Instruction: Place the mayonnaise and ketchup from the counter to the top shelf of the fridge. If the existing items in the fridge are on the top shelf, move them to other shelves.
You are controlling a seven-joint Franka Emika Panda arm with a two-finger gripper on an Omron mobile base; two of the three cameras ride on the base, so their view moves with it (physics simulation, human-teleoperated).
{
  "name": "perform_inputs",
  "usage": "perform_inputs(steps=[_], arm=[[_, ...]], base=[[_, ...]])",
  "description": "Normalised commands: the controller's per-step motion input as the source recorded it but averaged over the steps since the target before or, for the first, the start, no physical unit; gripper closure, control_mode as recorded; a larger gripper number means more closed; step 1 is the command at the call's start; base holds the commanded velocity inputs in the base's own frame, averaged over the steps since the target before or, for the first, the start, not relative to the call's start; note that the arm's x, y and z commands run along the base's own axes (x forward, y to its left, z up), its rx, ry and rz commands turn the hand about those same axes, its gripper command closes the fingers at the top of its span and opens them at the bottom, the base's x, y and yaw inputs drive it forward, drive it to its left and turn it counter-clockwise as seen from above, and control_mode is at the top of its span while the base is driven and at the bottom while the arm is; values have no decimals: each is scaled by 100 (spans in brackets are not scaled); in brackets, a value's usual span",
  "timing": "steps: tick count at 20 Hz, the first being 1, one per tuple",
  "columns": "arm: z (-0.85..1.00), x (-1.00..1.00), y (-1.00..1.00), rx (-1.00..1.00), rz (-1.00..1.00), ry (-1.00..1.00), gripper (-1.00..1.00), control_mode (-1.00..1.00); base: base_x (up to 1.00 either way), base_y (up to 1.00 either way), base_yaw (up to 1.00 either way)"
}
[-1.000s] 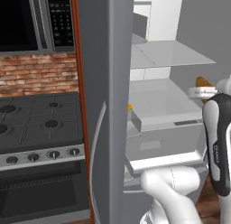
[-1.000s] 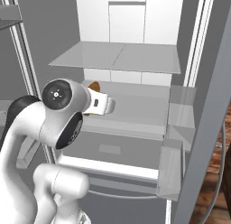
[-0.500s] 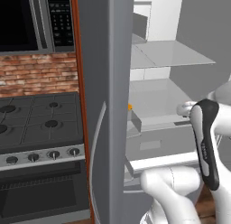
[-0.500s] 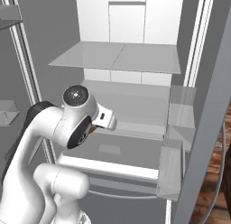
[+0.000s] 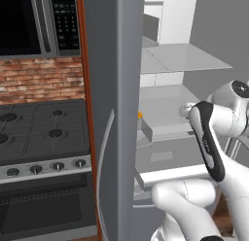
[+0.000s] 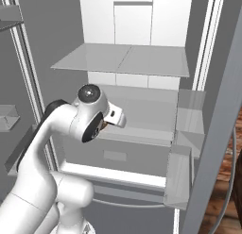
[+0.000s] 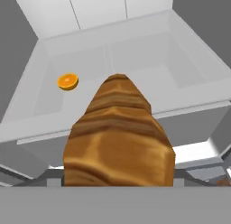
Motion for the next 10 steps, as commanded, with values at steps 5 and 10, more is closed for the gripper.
perform_inputs(steps=[5,10], arm=[[-17,65,0,0,0,0,100,-100],[-35,78,0,0,0,0,100,-100]], base=[[0,0,0],[0,0,0]])
